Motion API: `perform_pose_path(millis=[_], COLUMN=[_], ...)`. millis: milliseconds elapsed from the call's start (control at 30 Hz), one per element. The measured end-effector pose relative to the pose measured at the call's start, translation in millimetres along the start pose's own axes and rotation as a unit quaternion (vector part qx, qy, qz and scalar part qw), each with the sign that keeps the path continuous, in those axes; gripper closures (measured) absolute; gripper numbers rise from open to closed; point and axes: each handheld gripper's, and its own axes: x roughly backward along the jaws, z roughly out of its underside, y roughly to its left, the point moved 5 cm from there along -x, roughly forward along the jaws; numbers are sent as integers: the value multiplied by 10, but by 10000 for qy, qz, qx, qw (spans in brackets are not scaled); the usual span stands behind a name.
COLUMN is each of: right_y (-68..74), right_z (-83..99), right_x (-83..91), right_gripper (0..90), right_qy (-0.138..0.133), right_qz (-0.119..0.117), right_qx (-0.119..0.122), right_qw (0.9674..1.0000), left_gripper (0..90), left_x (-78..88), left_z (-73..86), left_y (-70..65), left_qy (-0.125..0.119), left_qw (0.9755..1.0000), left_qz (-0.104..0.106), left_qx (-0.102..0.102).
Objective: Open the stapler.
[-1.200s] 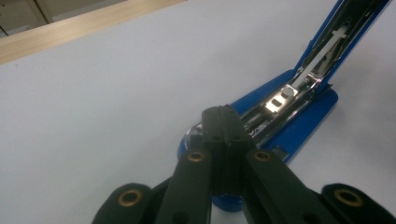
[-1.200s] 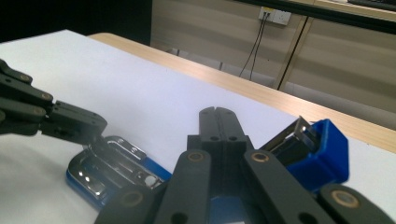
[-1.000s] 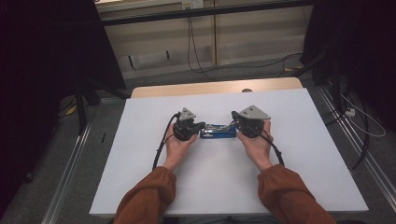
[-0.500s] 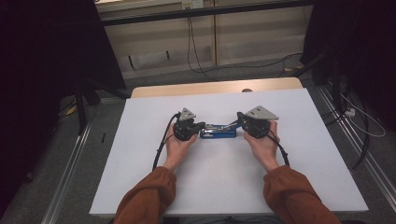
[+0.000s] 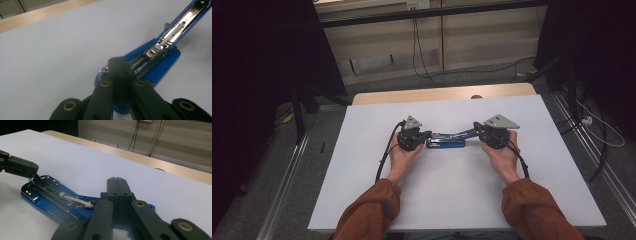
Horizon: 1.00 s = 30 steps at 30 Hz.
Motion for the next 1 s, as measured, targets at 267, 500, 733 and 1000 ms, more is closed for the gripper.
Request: perform_pose_path(millis=[267, 500, 733, 1000], right_y=[-76, -111, -158, -179], right_z=[65, 138, 194, 233], right_x=[42, 33, 54, 48], right_gripper=[900, 900, 900, 900], right_qy=[110, 262, 349, 425], right_qz=[-43, -58, -35, -49], right_qx=[2, 10, -10, -29], right_qw=[9999, 9996, 9994, 9991], left_gripper=[900, 900, 900, 900], left_x=[-5, -33, -41, -40], left_z=[1, 4, 5, 2], left_y=[-7, -15, -29, -26], left_qy=[13, -4, 12, 17], left_qw=[10000, 10000, 10000, 10000], left_qz=[-42, -8, -29, -31], left_qx=[-51, -36, -17, -50])
